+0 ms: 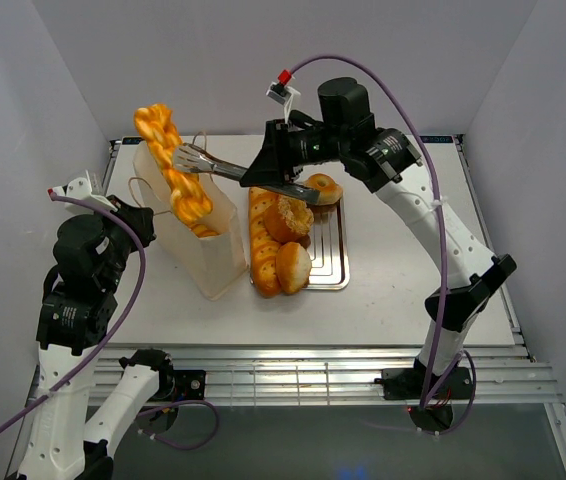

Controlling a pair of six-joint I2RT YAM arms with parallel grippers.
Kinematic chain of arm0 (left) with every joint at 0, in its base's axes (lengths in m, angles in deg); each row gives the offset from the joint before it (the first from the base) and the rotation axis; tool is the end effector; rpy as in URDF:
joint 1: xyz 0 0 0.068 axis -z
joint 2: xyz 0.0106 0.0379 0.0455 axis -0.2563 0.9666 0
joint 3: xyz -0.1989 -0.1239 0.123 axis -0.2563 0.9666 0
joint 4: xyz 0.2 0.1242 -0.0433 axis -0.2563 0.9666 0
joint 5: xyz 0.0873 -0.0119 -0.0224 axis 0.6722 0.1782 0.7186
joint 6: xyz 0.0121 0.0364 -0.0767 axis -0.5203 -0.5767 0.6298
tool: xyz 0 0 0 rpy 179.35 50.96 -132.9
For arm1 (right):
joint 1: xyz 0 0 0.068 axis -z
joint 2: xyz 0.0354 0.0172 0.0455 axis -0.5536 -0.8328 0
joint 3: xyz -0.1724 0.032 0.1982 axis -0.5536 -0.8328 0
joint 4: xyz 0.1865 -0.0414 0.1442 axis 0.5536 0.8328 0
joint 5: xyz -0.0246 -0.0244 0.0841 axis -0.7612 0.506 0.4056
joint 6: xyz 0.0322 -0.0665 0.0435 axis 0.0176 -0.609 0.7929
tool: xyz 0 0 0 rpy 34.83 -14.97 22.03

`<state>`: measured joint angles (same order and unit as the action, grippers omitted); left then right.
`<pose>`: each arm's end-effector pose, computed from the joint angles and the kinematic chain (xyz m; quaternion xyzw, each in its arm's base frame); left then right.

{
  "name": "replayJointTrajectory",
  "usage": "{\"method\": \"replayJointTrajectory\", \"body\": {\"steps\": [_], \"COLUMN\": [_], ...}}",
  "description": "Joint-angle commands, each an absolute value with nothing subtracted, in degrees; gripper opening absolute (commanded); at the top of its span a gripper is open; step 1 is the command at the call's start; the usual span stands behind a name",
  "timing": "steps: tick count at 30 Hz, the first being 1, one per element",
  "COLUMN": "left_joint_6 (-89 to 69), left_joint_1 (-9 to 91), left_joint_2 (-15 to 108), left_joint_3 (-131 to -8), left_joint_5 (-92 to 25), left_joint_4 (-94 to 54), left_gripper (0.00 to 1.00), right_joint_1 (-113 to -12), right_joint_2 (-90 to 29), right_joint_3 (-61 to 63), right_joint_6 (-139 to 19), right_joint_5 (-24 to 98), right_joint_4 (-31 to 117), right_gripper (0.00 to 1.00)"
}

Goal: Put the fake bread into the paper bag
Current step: Place the fake bread in the paper bag.

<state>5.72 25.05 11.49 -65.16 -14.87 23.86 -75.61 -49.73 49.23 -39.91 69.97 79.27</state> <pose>0.1373 -0.0110 0.3978 -0.1723 0.7691 -0.1311 0.6014 0.2457 0.2867 0.4761 -0.3071 0.7044 0.5508 0.3257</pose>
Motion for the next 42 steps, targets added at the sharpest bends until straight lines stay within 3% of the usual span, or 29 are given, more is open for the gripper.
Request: {"method": "replayJointTrajectory", "body": {"steps": [1,24,33,42], "left_joint_6": [6.0,5.9,5.4,5.5], "left_joint_1": [24.8,24.8,24.8,24.7], "left_joint_2": [11.1,11.4,11.4,11.8], "left_joint_3": [-65.1,-65.0,-65.7,-65.9], "left_joint_5": [-15.5,-15.2,-14.6,-14.9], "left_joint_4": [24.0,24.4,24.9,25.0], "left_gripper": [0.18,0.18,0.18,0.18], "right_joint_1": [-76.9,-80.2,-80.2,-80.2], "right_joint_2": [-50.9,-54.0,-55.2,-54.5], "right_joint_3": [54.2,54.3,53.5,52.4], "right_joint_6": [-43.1,-56.3,-57.3,-57.0], "right_joint_5": [68.3,51.1,54.3,55.7], "right_joint_4": [80.5,90.8,91.8,91.1], "right_gripper": [0.22,0.24,0.26,0.42]}}
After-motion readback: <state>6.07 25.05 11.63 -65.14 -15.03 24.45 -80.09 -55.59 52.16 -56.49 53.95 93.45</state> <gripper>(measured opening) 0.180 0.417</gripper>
